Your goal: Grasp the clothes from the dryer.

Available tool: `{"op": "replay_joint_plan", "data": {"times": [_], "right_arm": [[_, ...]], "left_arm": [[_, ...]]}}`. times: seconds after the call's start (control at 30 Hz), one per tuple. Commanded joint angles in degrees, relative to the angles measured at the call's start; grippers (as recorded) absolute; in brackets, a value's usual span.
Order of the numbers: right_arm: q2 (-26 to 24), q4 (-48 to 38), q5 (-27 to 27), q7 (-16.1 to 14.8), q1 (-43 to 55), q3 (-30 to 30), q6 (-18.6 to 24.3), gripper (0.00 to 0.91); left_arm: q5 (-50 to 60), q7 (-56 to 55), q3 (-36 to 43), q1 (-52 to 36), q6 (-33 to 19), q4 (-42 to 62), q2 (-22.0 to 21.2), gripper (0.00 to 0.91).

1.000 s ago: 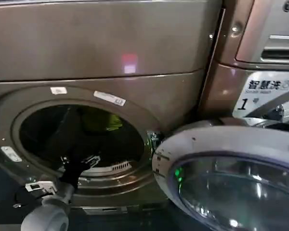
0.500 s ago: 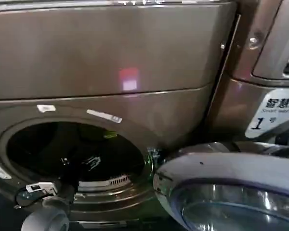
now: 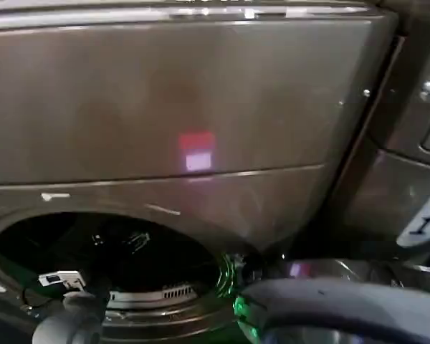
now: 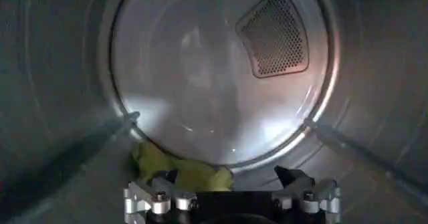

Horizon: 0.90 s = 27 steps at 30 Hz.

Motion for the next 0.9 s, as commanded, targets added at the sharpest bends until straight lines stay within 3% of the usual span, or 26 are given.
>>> {"op": "replay_joint_plan", "data": {"times": [0.03, 0.9], "right_arm": [[0.0, 0.0, 0.1, 0.0, -0.2, 0.4, 0.0, 0.907], [-0.2, 0.0, -0.2, 0.0, 1.6, -1.3, 0.0, 0.907]], "left_arm": [[0.6, -0.2, 3.4, -13.0, -0.7, 14.8, -0.5, 0.907], [4.4, 0.7, 6.9, -30.7, -2.7, 42.8, -4.4, 0.907]]}}
